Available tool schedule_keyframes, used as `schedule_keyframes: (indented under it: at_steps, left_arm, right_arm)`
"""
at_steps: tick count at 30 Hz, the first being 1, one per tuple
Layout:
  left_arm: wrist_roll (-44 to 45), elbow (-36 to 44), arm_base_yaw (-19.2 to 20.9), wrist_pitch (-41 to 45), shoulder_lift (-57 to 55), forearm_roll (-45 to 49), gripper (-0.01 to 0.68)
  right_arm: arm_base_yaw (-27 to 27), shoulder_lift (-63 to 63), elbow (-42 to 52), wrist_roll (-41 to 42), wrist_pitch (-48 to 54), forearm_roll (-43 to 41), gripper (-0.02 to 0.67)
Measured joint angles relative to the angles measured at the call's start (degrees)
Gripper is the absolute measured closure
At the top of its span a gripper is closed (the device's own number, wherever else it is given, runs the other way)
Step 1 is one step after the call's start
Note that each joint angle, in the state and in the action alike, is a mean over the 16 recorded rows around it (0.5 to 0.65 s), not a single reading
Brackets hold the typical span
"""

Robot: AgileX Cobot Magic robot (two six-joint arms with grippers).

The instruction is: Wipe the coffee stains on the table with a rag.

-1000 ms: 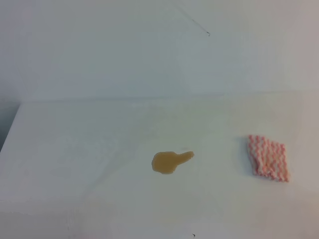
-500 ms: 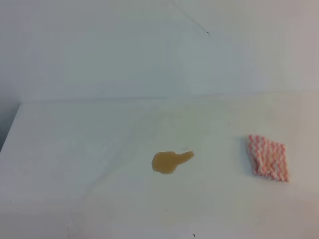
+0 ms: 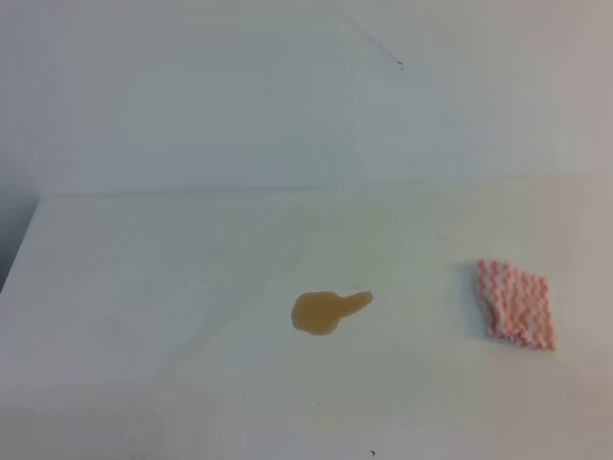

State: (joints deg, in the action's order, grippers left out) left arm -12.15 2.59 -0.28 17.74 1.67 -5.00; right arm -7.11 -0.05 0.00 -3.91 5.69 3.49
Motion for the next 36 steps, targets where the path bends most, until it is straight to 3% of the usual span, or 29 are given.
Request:
schedule_keyframes:
  at_steps: [12,20,27,36]
  left_arm:
    - [0.0,0.0,0.0,0.0,0.0,0.0,0.672]
    - [0.0,0.0,0.0,0.0,0.0,0.0,0.672]
    - [0.0,0.0,0.0,0.0,0.0,0.0,0.672]
    - [0.0,0.0,0.0,0.0,0.0,0.0,0.672]
  right_arm:
    - [0.0,0.0,-0.3,-3.7,-19.5,8.5,0.653]
    - [0.0,0.2,-5.6,-6.3,-26.2,6.4,0.653]
    - [0.0,3.3,-12.3,-6.9,-22.2,2.4,0.652]
    - [0.0,16.6,-19.5,-8.5,-6.5,2.5,0.652]
